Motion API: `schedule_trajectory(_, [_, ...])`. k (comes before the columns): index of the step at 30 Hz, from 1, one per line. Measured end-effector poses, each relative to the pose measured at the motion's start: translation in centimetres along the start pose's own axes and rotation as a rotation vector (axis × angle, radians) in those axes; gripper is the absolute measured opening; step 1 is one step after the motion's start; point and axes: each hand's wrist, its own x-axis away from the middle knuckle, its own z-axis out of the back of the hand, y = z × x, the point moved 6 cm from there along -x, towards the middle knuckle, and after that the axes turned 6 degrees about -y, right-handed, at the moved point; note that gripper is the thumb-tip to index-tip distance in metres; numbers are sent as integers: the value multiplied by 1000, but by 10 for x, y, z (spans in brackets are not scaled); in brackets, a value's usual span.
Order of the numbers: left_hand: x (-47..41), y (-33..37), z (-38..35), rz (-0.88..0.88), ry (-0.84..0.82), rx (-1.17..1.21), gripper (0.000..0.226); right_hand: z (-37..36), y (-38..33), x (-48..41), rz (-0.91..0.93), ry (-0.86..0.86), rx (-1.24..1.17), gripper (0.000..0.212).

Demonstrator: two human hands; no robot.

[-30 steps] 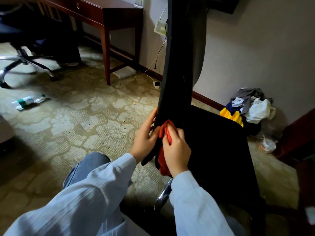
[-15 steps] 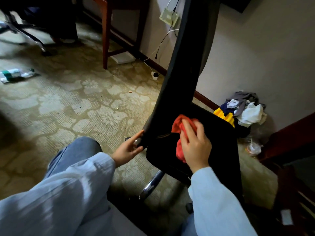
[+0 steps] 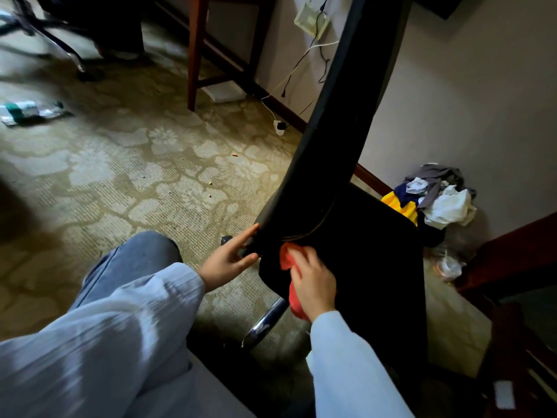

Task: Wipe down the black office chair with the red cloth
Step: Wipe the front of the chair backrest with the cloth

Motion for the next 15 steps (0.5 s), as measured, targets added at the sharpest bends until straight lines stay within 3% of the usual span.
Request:
schedule_trajectory(3, [0, -2, -1, 10, -30, -12, 67, -24, -5, 17, -93, -142, -72, 38])
schedule_trajectory(9, [0, -3, -3, 23, -24, 8, 68, 14, -16, 5, 16, 90, -15, 32])
schedule_trajectory(15, [1, 2, -7, 45, -86, -2, 72, 9, -20, -8, 76, 9, 126, 31])
